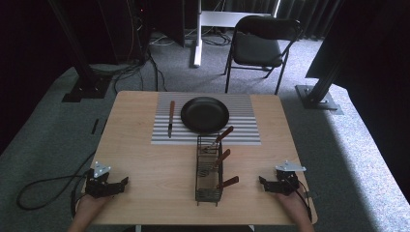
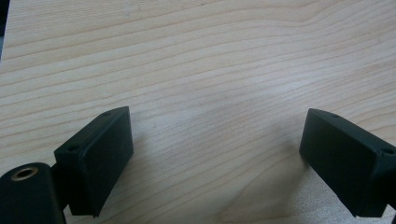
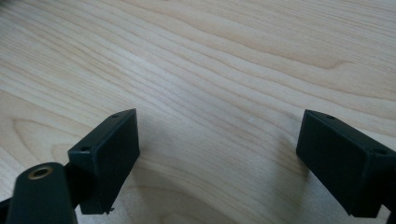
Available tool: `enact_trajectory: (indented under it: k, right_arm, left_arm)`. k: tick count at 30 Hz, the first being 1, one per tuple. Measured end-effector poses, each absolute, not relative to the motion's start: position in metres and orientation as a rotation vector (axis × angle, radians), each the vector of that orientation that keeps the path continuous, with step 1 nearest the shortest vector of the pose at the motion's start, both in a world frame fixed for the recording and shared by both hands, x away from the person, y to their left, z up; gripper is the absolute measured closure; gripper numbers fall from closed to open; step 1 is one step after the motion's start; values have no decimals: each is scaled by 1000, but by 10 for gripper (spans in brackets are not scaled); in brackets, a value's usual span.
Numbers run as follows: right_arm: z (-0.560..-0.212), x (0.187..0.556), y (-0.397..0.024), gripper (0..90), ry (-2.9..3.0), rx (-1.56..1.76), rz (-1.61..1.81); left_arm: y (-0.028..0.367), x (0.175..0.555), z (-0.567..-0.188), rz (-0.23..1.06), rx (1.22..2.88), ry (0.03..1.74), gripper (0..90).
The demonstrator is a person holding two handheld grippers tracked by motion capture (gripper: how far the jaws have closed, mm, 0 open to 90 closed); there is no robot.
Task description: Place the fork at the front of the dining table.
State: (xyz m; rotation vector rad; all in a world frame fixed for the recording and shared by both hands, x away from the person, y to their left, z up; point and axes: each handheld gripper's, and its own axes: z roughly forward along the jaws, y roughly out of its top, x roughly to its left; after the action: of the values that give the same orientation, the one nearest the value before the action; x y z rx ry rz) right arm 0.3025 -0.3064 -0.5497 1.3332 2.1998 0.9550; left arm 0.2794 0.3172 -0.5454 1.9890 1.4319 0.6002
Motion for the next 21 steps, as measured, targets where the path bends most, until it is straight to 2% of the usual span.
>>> enact_trajectory:
  k: [21]
  right_arm:
    - [-537,291,-297,148,2295,1328,987]
  left_arm:
    - [318,279,-545,599,1994,1427,94]
